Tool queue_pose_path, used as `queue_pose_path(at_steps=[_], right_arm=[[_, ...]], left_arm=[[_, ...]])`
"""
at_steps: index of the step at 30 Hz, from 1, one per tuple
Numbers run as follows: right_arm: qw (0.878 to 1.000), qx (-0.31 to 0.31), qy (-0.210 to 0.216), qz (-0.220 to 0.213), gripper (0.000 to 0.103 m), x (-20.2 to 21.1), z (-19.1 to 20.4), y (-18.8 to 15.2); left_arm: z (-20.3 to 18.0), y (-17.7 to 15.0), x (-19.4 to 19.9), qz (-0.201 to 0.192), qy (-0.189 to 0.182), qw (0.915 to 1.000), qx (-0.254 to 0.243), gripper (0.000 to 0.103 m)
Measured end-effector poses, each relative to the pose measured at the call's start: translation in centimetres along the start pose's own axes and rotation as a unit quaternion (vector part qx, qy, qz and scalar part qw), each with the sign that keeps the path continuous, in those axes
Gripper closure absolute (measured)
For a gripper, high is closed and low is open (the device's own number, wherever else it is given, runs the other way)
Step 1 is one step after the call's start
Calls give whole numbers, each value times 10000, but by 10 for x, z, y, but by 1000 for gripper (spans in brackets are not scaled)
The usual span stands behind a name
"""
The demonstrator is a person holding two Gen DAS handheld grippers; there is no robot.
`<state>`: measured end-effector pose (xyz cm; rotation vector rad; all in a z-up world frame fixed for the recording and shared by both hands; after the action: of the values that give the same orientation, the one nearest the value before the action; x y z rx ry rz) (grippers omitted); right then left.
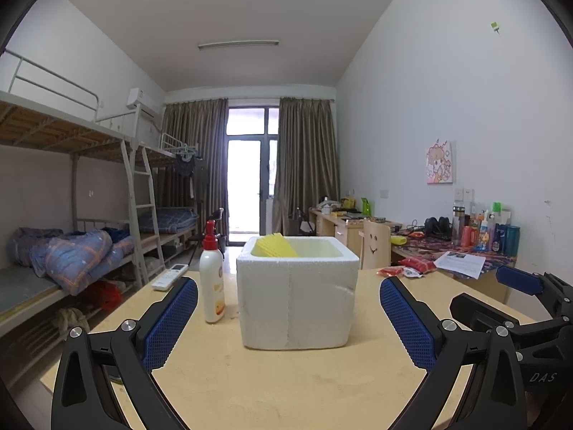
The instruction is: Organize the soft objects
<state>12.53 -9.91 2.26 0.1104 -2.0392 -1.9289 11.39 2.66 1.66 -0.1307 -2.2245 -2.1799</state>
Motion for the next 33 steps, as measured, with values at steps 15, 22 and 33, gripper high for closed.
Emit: queue_pose_path(at_steps=[15,22,33], right_arm=[[9999,-116,-80,89,0,16,-5,-12],[9999,-77,-63,85,0,15,-3,-11],[9999,-49,1,97,0,16,0,-12]], left_arm=[[-10,-19,12,235,4,9997,-6,1],[-10,-16,13,205,12,9998,3,1],[-9,-17,14,251,12,9997,-44,1]])
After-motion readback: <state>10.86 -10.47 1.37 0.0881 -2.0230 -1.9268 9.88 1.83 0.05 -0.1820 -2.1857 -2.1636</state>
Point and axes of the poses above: each gripper's, at about its wrist camera, not at the fingertips, and x roughly against the way its jaws point, z to its left, y to its top, the point moved 8 cm from there along -x, roughly the way its jaws point, and after that the axes turned 8 degrees about -y, right-handed, at the moved point
